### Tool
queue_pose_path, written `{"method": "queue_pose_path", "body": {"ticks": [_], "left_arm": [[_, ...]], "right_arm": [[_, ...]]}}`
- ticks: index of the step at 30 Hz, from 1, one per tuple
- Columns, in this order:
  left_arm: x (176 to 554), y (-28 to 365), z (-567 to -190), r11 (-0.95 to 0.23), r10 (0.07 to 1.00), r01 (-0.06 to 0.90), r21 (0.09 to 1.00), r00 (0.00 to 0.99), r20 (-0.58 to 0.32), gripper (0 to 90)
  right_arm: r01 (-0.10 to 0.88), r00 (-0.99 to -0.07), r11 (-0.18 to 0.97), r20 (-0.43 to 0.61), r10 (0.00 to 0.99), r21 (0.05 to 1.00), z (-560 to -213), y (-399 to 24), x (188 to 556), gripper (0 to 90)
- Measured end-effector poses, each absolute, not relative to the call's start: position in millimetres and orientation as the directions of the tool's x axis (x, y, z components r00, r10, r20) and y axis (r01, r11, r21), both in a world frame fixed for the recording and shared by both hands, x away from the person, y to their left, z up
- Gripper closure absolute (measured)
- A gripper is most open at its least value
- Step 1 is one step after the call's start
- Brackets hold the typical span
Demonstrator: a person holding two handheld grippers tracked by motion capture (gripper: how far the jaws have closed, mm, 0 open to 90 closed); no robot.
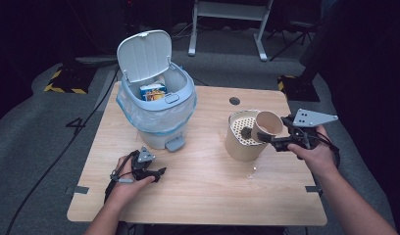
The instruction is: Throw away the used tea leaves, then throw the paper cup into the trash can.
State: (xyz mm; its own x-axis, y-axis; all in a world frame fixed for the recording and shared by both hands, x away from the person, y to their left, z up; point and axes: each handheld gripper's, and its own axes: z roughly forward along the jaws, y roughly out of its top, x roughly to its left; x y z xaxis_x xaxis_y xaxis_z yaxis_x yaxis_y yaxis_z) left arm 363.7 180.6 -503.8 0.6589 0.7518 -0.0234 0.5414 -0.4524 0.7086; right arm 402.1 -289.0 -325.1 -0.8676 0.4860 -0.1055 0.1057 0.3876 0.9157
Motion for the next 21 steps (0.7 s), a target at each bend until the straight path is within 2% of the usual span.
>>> {"method": "queue_pose_path", "body": {"ticks": [21], "left_arm": [[364,181,-504,-0.451,0.754,0.546,0.706,0.656,-0.025,28.9]], "right_arm": [[0.097,-0.9,0.395,-0.089,0.427,0.914,-297,-257,441,30.8]]}}
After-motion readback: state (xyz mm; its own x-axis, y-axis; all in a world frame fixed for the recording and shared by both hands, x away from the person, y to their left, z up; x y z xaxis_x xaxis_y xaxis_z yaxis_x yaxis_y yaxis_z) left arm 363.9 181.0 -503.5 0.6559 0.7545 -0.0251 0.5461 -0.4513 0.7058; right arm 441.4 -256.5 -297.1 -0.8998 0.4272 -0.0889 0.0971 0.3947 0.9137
